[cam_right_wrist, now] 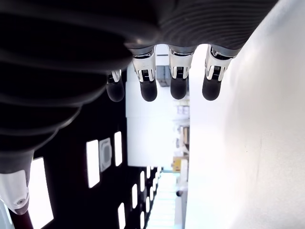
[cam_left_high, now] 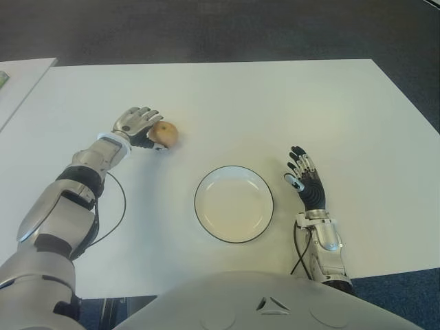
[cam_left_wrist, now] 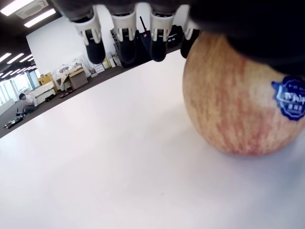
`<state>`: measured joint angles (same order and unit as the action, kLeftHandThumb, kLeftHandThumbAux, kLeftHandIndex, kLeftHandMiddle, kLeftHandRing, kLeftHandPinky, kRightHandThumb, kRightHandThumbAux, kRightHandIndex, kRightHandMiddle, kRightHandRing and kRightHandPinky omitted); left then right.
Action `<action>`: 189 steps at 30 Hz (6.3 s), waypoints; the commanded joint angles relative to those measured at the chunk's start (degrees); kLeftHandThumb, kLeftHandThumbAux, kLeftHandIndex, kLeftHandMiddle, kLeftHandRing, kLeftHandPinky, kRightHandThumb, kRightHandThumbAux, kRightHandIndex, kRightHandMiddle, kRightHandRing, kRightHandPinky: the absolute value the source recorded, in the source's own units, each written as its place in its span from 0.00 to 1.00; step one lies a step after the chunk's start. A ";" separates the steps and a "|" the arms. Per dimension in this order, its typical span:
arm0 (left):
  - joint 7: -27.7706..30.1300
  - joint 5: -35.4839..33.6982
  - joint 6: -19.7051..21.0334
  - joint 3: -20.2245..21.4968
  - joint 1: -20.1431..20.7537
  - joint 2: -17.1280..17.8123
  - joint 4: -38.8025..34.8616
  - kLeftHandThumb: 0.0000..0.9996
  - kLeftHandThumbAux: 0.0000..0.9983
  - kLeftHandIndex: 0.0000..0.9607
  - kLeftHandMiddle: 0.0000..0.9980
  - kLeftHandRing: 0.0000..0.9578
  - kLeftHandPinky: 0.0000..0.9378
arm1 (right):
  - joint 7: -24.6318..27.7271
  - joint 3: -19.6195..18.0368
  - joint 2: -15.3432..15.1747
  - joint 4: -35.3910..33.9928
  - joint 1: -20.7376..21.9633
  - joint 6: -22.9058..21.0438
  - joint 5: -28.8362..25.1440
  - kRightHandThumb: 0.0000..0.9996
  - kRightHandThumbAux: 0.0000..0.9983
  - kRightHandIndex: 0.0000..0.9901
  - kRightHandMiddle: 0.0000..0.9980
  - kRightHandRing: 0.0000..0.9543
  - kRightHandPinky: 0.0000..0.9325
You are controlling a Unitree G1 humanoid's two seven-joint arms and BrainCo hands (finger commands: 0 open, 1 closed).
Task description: Put the apples into the plate.
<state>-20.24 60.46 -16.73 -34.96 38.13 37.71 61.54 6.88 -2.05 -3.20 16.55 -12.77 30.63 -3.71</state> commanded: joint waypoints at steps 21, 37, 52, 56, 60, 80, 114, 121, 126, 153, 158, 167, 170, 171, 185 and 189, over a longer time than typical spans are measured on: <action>-0.15 -3.10 -0.81 -4.04 -0.14 -3.72 4.76 0.28 0.23 0.03 0.03 0.02 0.09 | 0.45 -0.10 0.90 4.37 -8.19 -5.55 -0.72 0.08 0.56 0.00 0.00 0.00 0.00; -7.73 -4.94 -3.62 -4.44 -0.02 -4.66 7.53 0.69 0.67 0.45 0.74 0.76 0.78 | 0.52 0.01 1.30 2.91 -8.81 -5.82 -1.37 0.08 0.56 0.00 0.00 0.00 0.00; -9.59 -9.34 -8.28 -2.50 -0.47 -4.97 8.14 0.72 0.70 0.46 0.78 0.80 0.79 | 0.05 -0.21 1.84 2.63 -8.62 -5.91 -1.28 0.07 0.57 0.00 0.00 0.00 0.00; -9.28 -9.88 -8.74 -2.43 -0.46 -4.92 8.18 0.72 0.70 0.46 0.78 0.79 0.79 | -0.14 -0.14 1.98 2.33 -8.76 -6.00 -1.17 0.07 0.57 0.00 0.00 0.00 0.00; -9.46 -10.33 -9.25 -2.30 -0.57 -4.82 8.00 0.72 0.70 0.46 0.77 0.79 0.79 | -0.08 -0.12 2.06 2.16 -8.90 -6.12 -1.33 0.08 0.56 0.00 0.00 0.00 0.00; -12.36 -10.56 -9.85 -2.37 -0.62 -4.47 7.38 0.72 0.70 0.46 0.77 0.79 0.79 | 0.38 -0.48 2.16 3.12 -8.20 -6.33 -1.82 0.08 0.56 0.00 0.00 0.00 0.00; -11.18 -12.46 -9.47 5.69 -3.53 0.78 -12.76 0.73 0.70 0.46 0.82 0.84 0.85 | 0.28 -0.45 1.57 5.95 -7.07 -6.12 -0.35 0.07 0.56 0.00 0.00 0.00 0.00; -11.59 -12.06 -10.17 6.40 -4.55 1.28 -15.04 0.73 0.70 0.46 0.84 0.85 0.86 | -0.13 -0.24 1.47 6.33 -6.96 -5.93 0.36 0.07 0.56 0.00 0.00 0.00 0.00; -10.80 -12.13 -9.94 7.11 -5.53 1.91 -17.86 0.73 0.70 0.46 0.83 0.85 0.84 | -0.34 -0.15 1.45 6.29 -7.00 -5.97 0.75 0.07 0.55 0.00 0.00 0.00 0.00; 5.82 -6.62 -0.76 10.61 -25.93 1.72 -66.49 0.73 0.70 0.46 0.83 0.84 0.85 | 0.26 -0.13 1.35 7.94 -6.38 -6.94 0.22 0.08 0.54 0.00 0.00 0.00 0.00; 7.84 -7.13 -3.51 11.51 -28.11 2.44 -71.61 0.73 0.70 0.46 0.84 0.86 0.88 | 0.21 -0.08 1.41 8.95 -5.62 -7.00 0.43 0.08 0.53 0.00 0.00 0.00 0.00; 12.06 -8.92 -8.85 14.01 -31.28 4.38 -78.79 0.73 0.70 0.46 0.85 0.88 0.92 | 0.09 -0.11 1.87 9.90 -4.74 -7.14 0.13 0.09 0.54 0.00 0.00 0.00 0.00; 11.78 -8.27 -9.84 14.46 -32.52 4.16 -79.55 0.73 0.70 0.46 0.87 0.89 0.94 | 0.04 -0.12 1.99 10.23 -4.57 -6.92 0.14 0.09 0.55 0.00 0.00 0.00 0.00; 11.55 -7.80 -10.14 14.42 -33.19 3.92 -80.11 0.73 0.70 0.46 0.87 0.89 0.94 | 0.02 -0.12 2.04 10.42 -4.49 -6.78 0.16 0.09 0.55 0.00 0.00 0.00 0.00; 18.42 -11.14 -13.43 15.68 -36.50 3.83 -86.23 0.72 0.70 0.46 0.89 0.91 0.95 | -0.56 0.15 2.10 12.01 -3.59 -5.99 1.06 0.09 0.57 0.00 0.00 0.00 0.00; 19.31 -10.91 -13.80 16.39 -36.94 3.51 -86.20 0.72 0.70 0.46 0.89 0.91 0.94 | -0.47 0.22 2.14 12.33 -3.47 -5.83 0.96 0.09 0.56 0.00 0.00 0.00 0.00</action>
<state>-3.16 50.66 -30.03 -20.53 2.13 40.92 -23.74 6.66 -2.70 -2.49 18.26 -10.79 30.65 -3.60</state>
